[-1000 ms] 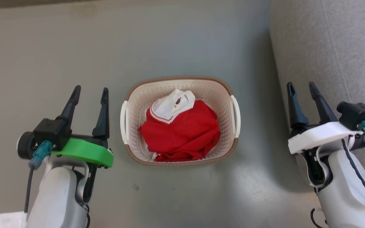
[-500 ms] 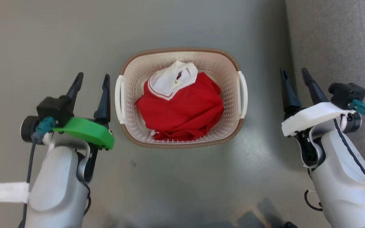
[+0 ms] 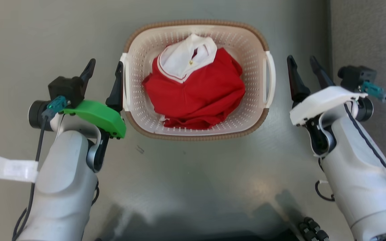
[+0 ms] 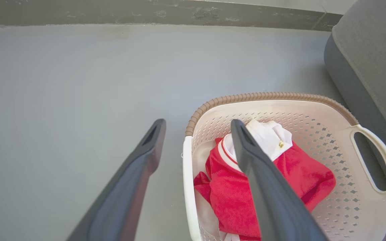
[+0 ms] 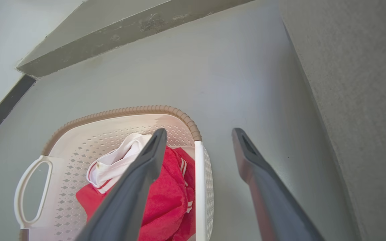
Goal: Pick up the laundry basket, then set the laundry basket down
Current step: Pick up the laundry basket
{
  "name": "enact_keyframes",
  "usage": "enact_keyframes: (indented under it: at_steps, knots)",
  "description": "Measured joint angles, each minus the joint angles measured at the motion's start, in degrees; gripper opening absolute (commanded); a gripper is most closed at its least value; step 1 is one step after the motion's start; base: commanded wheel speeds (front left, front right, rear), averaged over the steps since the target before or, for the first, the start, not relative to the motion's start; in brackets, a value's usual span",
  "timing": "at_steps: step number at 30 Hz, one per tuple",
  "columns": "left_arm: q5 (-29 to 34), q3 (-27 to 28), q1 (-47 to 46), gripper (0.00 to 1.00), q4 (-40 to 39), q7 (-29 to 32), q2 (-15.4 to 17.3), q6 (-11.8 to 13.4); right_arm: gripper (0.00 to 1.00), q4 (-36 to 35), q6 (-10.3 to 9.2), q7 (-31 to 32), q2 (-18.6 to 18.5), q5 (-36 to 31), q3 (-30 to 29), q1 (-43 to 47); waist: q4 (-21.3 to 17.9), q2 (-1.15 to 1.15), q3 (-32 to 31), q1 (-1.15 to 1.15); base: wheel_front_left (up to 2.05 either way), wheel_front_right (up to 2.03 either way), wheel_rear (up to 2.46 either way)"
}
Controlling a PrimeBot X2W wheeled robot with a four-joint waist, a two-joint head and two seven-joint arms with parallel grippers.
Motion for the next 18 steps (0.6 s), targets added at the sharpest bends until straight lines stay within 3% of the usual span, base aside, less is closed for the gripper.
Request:
enact_keyframes:
  at_steps: [18]
  knots:
    - [-4.1,-2.8,-11.7,1.00,11.5,2.6,-0.5,0.0,1.00,9.9,0.03,0.0,0.2,0.6,3.5,-10.6,0.2,0.00,10.8,0.00,0.00,0.00,0.00]
